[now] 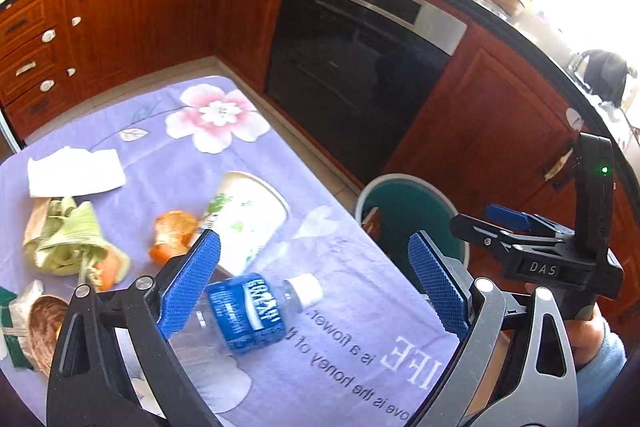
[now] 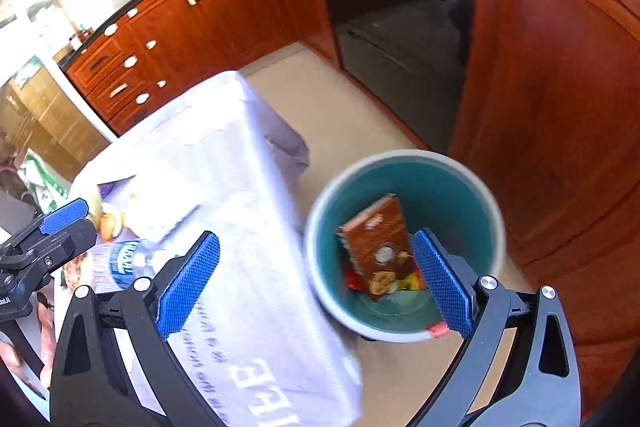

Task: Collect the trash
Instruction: 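Grasp the white paper cup with the right gripper while the left gripper grasps the tissue and paper bag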

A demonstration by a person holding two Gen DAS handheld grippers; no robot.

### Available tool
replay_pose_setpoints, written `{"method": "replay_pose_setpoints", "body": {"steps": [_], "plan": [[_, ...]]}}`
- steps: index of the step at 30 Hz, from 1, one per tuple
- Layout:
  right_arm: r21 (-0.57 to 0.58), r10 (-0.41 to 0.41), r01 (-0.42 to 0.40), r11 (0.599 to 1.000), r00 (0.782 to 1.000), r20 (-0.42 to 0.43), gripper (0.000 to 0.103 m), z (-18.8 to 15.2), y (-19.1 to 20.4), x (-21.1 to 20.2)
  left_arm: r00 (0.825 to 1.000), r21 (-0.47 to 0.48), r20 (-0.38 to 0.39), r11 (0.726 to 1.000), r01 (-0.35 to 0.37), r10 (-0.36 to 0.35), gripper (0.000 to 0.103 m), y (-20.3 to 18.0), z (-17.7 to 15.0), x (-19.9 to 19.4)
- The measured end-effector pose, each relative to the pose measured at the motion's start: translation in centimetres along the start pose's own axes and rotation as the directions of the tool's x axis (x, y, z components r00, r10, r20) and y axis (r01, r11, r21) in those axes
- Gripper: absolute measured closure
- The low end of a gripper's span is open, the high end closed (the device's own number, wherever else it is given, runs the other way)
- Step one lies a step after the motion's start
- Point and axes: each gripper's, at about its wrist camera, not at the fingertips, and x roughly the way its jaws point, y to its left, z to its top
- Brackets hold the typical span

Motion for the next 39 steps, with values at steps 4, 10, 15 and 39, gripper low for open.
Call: {"method": "replay_pose_setpoints", "body": {"steps": [4,10,15,39], "plan": [[-0.057,0.046,-0.047,0.997,0.999,-0.013,0.010,1.2,4.1,1.5,0.998,-0.043,0.035,0.998,-0.048,0.049,0.008,3.7,0.2,-2.4],[-0.073,0.120,-0.128,0.989,0.988,-0.101,0.010,2.5,9.0,5.5,0.991,-0.123,0.053,0.986,-0.113,0.120,0.007,9.6,0.2,-4.3],[-0.037,0.144,-0.154,0.987,0.970,-0.196,0.010,3.0,11.8,9.3,0.982,-0.160,0.052,0.972,-0.171,0.182,0.007,14.3,0.0,-5.3],[-0.106,0.068,-0.095,0.990,0.969,-0.236,0.034,3.0,16.5,14.4,0.980,-0.205,-0.023,0.958,-0.200,0.200,0.007,24.9,-0.8,-3.5]]}}
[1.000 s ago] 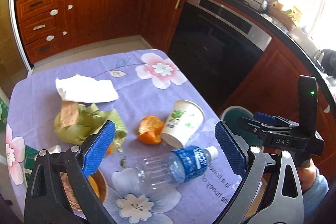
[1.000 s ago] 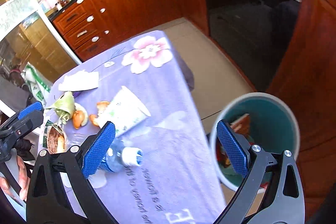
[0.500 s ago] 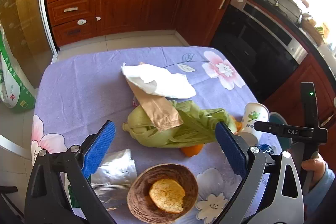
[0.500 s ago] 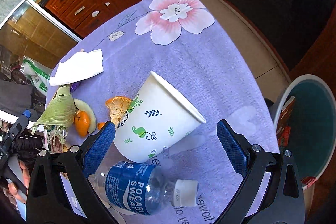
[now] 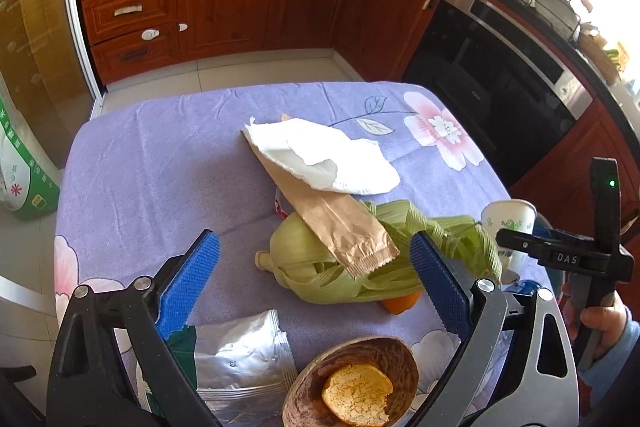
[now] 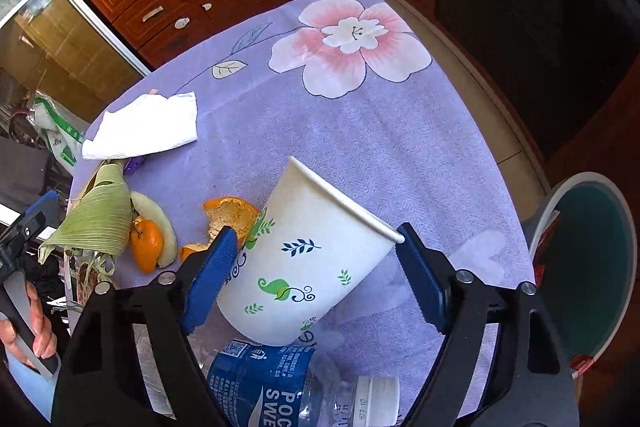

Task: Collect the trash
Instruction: 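Grasp the white paper cup with the right gripper while the left gripper grasps the tissue and paper bag, then carry the paper cup over the teal bin and open the right gripper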

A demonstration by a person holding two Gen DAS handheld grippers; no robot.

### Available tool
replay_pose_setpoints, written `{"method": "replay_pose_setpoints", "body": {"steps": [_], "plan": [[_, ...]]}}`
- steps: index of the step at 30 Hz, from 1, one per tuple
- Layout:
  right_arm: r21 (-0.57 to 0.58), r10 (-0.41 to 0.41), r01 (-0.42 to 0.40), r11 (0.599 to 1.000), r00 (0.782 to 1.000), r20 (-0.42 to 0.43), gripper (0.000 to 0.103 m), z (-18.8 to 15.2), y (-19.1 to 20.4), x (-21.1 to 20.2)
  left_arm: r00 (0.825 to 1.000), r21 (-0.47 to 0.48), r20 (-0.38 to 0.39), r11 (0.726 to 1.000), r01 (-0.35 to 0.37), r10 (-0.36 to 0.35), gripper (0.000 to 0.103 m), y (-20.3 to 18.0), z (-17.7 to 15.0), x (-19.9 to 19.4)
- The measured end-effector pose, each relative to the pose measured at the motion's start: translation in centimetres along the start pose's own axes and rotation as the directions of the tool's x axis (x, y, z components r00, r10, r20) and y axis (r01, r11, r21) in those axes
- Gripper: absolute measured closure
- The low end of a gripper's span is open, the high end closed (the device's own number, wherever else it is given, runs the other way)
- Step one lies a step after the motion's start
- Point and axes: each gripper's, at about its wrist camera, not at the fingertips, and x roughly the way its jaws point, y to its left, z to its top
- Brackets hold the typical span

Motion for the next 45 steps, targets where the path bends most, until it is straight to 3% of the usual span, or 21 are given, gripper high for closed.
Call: {"method": "replay_pose_setpoints", "body": {"steps": [2,5,14,17,19,21,22,24,30,45], "plan": [[-0.004,0.000,0.000,1.000,1.000,0.008,0.044,0.1,-0.1,-0.5,1.000,-0.002,0.010,1.000,0.011,-0.011,0.007,-0.1,1.0,0.1],[-0.012,-0.004,0.005,1.000,1.000,0.021,0.050,0.3,-0.2,-1.0,1.000,0.002,0.001,1.000,0.014,-0.014,0.007,-0.5,2.7,1.0],[-0.042,-0.016,0.018,0.999,0.998,0.063,0.053,0.6,-0.1,-1.9,0.993,-0.081,-0.118,0.996,0.019,-0.029,0.016,-0.1,4.1,6.6],[-0.045,-0.013,0.016,0.999,0.998,0.063,0.053,0.6,-0.2,-1.7,0.987,-0.115,-0.147,0.993,0.039,-0.056,0.039,0.1,3.9,7.7],[-0.046,-0.012,0.015,0.999,0.998,0.063,0.053,0.5,-0.3,-1.7,0.985,-0.109,-0.165,0.993,0.038,-0.056,0.064,-0.1,3.7,8.2],[-0.047,-0.010,0.013,0.999,0.998,0.065,0.053,0.5,-0.2,-1.7,0.984,-0.099,-0.169,0.994,0.036,-0.053,0.072,-0.3,3.5,8.2],[-0.048,-0.011,0.014,0.999,0.998,0.066,0.053,0.5,-0.3,-1.7,0.985,-0.092,-0.164,0.995,0.029,-0.044,0.084,-0.5,3.5,8.1],[-0.048,-0.010,0.013,0.999,0.998,0.069,0.053,0.5,-0.4,-1.7,0.987,-0.098,-0.153,0.994,0.038,-0.053,0.099,-0.6,3.5,7.6],[-0.040,0.003,0.001,0.999,0.996,0.094,0.053,0.4,-0.7,-2.8,0.995,-0.038,-0.091,0.999,0.023,-0.026,0.101,-2.3,3.5,4.3],[-0.026,0.071,-0.067,0.997,0.976,0.204,0.053,-1.4,-1.8,-9.5,0.994,0.032,0.055,0.995,0.096,-0.097,0.101,-7.1,2.9,-7.1]]}}
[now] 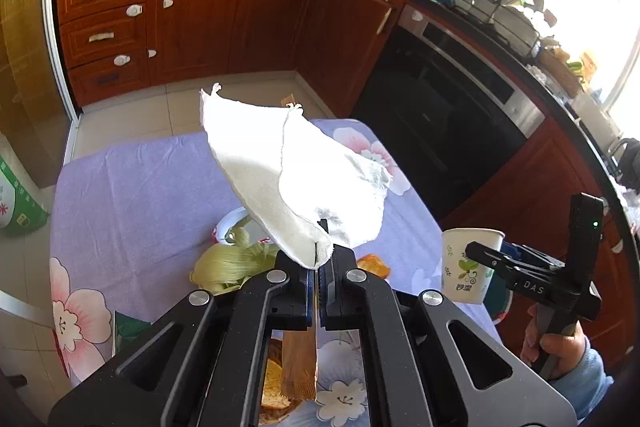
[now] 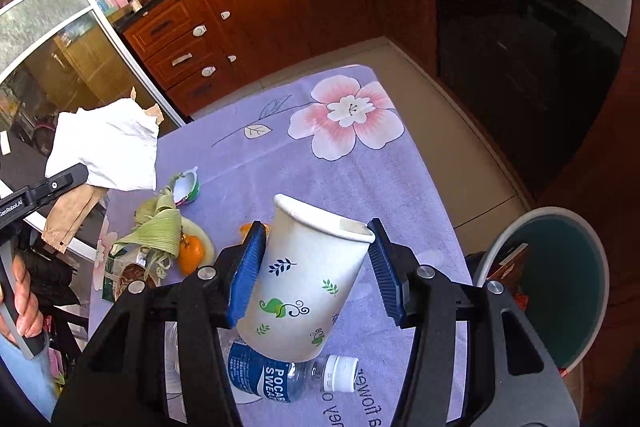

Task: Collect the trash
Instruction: 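Carry the paper cup over the teal bin and open the right gripper, then carry the tissue and paper bag to the bin and open the left gripper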

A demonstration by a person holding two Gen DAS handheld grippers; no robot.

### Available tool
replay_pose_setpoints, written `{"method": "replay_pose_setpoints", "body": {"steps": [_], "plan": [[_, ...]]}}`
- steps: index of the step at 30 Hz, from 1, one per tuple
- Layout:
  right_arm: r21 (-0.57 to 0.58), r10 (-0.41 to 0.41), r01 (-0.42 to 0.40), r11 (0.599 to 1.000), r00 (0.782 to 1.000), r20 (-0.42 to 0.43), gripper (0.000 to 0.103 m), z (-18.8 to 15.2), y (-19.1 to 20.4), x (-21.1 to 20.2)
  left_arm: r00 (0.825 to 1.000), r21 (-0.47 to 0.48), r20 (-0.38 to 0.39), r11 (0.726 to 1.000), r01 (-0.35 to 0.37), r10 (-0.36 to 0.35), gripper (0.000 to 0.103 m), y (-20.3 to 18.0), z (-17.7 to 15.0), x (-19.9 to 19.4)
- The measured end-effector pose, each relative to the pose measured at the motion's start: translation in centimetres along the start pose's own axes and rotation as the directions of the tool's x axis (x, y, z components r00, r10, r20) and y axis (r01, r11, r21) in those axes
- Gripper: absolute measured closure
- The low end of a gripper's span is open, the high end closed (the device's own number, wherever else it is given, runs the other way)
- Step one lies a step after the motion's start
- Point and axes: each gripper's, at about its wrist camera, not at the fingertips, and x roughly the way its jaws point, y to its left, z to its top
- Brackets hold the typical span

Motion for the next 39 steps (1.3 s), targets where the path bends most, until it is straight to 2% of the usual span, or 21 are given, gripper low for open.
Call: {"method": "replay_pose_setpoints", "body": {"steps": [4,8,15,21,26,39], "plan": [[0.030,0.001,-0.002,1.000,0.999,0.042,0.053,-0.5,-1.7,-2.7,0.999,0.067,0.008,0.997,0.036,-0.037,0.101,-4.2,-0.4,-1.1],[0.087,-0.038,0.031,0.996,0.997,0.074,0.053,-1.5,-5.3,-5.6,0.994,0.136,-0.006,0.985,0.111,-0.111,0.101,-9.4,-1.5,-0.9],[0.208,-0.171,0.150,0.966,0.981,0.087,0.053,-4.3,-14.2,-10.0,0.972,0.246,-0.097,0.941,0.233,-0.215,0.101,-18.6,-3.7,2.4],[0.295,-0.229,0.208,0.933,0.973,0.039,0.051,-6.7,-20.3,-10.0,0.949,0.303,-0.204,0.906,0.294,-0.240,0.101,-24.7,-5.7,7.0],[0.320,-0.238,0.226,0.920,0.971,-0.001,0.046,-7.4,-22.9,-8.5,0.934,0.333,-0.265,0.886,0.323,-0.240,0.101,-27.4,-7.4,9.7],[0.352,-0.200,0.196,0.915,0.979,-0.024,0.023,-6.7,-25.2,-6.1,0.916,0.339,-0.348,0.883,0.323,-0.201,0.101,-29.1,-8.3,14.5]]}}
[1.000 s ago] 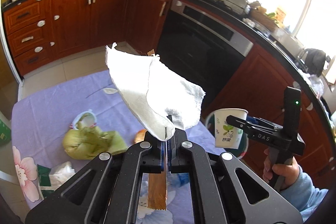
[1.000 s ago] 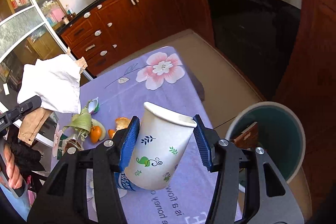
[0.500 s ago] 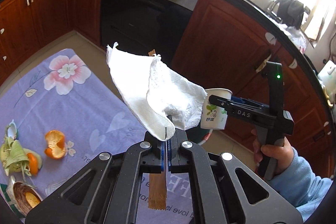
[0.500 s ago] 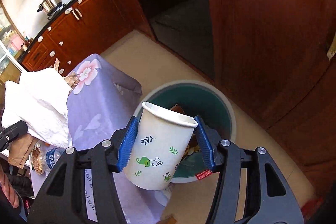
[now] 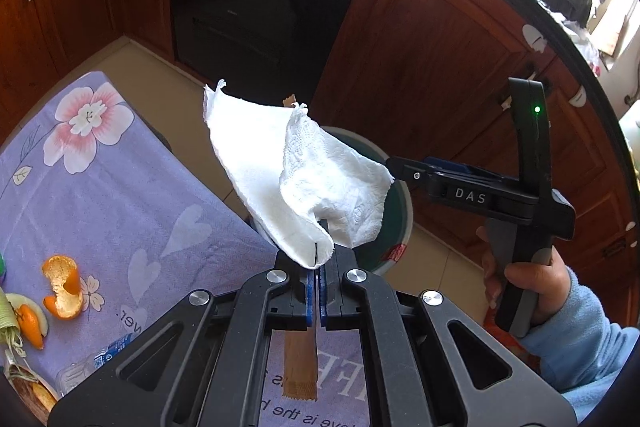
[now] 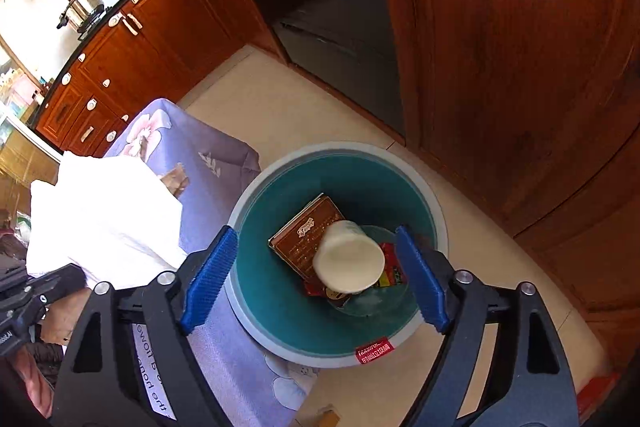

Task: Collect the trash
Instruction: 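Carry the tissue and paper bag to the bin and open the left gripper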

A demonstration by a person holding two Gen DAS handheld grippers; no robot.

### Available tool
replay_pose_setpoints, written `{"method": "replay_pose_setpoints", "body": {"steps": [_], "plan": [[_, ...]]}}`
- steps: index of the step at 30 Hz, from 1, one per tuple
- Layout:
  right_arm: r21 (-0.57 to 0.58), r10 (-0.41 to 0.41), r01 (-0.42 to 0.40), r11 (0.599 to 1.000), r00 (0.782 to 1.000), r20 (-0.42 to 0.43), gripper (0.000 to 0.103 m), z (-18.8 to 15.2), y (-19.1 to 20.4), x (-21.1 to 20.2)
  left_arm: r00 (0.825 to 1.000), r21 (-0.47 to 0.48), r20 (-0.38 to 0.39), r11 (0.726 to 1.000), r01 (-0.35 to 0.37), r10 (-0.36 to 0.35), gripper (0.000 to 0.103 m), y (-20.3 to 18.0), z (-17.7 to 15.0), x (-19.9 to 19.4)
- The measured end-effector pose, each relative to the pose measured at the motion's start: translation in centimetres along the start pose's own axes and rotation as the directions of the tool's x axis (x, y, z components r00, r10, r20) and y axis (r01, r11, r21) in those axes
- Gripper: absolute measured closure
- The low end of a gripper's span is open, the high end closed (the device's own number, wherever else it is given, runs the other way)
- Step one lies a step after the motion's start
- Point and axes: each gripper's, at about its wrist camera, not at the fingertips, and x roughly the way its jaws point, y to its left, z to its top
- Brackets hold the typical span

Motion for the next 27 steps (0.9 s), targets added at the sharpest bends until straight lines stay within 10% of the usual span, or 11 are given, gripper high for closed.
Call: {"method": "replay_pose_setpoints", "body": {"steps": [18,20,22,27], "plan": [[0.055,-0.043,0.039,0.998,0.997,0.062,0.016,0.3,-2.1,-3.2,0.989,0.092,-0.128,0.992,0.090,-0.078,0.097,-4.1,2.1,7.4],[0.055,-0.046,0.043,0.998,0.997,0.060,0.016,0.4,-2.1,-3.3,0.989,0.092,-0.126,0.992,0.088,-0.076,0.084,-4.2,2.6,7.7],[0.056,-0.048,0.045,0.997,0.997,0.061,0.016,0.5,-2.2,-3.4,0.993,0.093,-0.100,0.993,0.076,-0.066,0.046,-4.1,2.8,7.6],[0.059,-0.051,0.047,0.997,0.997,0.064,0.016,0.6,-2.1,-3.5,0.995,0.085,-0.077,0.994,0.073,-0.066,0.041,-3.8,3.1,7.1]]}}
